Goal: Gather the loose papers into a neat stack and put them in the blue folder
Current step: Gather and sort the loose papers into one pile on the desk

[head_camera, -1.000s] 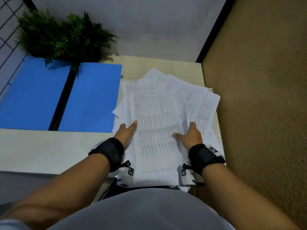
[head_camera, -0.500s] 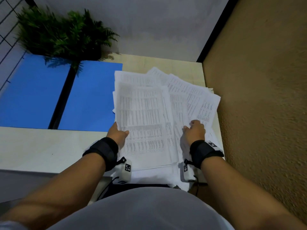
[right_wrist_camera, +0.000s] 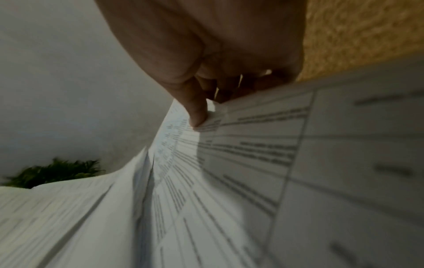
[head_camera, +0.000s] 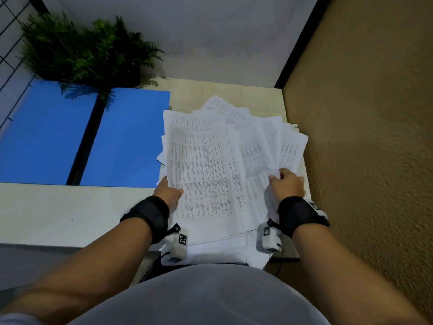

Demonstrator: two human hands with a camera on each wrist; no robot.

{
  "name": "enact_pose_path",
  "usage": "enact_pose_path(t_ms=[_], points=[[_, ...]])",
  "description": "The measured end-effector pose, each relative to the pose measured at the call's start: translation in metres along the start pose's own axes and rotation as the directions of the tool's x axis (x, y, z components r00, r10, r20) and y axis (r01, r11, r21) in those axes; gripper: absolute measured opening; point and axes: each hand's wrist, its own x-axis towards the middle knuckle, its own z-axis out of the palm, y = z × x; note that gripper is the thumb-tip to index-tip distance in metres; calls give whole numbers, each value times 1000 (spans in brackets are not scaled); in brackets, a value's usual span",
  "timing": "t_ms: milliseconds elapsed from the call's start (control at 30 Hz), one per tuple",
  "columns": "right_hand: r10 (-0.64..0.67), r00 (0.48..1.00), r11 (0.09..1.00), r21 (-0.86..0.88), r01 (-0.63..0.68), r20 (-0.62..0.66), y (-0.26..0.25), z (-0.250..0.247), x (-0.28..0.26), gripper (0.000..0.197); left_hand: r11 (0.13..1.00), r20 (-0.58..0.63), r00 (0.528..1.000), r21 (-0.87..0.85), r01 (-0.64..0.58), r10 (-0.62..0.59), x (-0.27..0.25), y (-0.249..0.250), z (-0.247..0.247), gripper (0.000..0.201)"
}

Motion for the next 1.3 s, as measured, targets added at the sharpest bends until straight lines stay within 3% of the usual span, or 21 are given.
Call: enact_pose_path(t_ms=[67, 100, 167, 267, 367, 467, 500, 600, 700, 767, 833, 967, 1100, 1200, 1300], points=[[-94, 991, 987, -138, 81, -94, -5, -27, 0, 16, 1000, -2, 1000, -21, -11, 11, -1, 0, 0, 44], [-164, 979, 982, -112, 150, -125, -8, -39, 1, 16, 999, 1, 1000, -29, -26, 26, -3, 1, 1, 45], [-273, 940, 955, 57, 290, -203, -18, -64, 0, 8, 997, 13, 998, -36, -67, 68, -5, 4, 3, 46], [-313, 875, 873, 252, 418, -370, -40, -97, -11, 8, 994, 29, 996, -65, -88, 90, -8, 8, 6, 43], [-324, 827, 683, 491, 540, -460, -66, -118, -29, 33, 996, 61, 995, -50, -73, 76, -9, 9, 7, 44], [-280, 850, 510, 681, 526, -446, -80, -115, -37, 42, 996, 81, 994, -52, -73, 77, -6, 7, 8, 46], [-269, 868, 538, 683, 494, -416, -81, -108, -37, 37, 996, 71, 994, -49, -78, 81, -8, 9, 9, 44], [-196, 938, 736, 589, 333, -286, -68, -67, -34, 17, 996, 40, 997, -67, -59, 62, -13, 15, 8, 53], [-115, 986, 851, 501, 161, -121, -47, -21, -37, 21, 1000, 22, 1000, -20, -20, 20, -10, 19, 4, 63], [-64, 998, 892, 449, 47, 21, -30, 5, -37, 19, 1000, 7, 1000, 4, -18, 18, -8, 21, 2, 64], [-28, 993, 957, 289, -5, 111, -14, 23, -32, 8, 1000, 22, 1000, 25, 3, -3, -6, 20, 1, 65], [67, 981, 944, 308, -121, 179, -5, 21, -18, 43, 996, 31, 999, 87, -14, 11, -6, 14, 2, 50], [139, 961, 927, 311, -211, 240, -10, 11, -11, 41, 995, 47, 998, 88, -43, 39, 0, 8, 5, 50], [72, 962, 958, 251, -140, 263, -13, 20, -20, 39, 999, 60, 997, 10, -52, 51, 0, 6, 12, 57], [55, 975, 954, 277, -114, 215, -18, 34, -26, 26, 993, 91, 995, -117, -17, 28, 1, 2, 18, 77]])
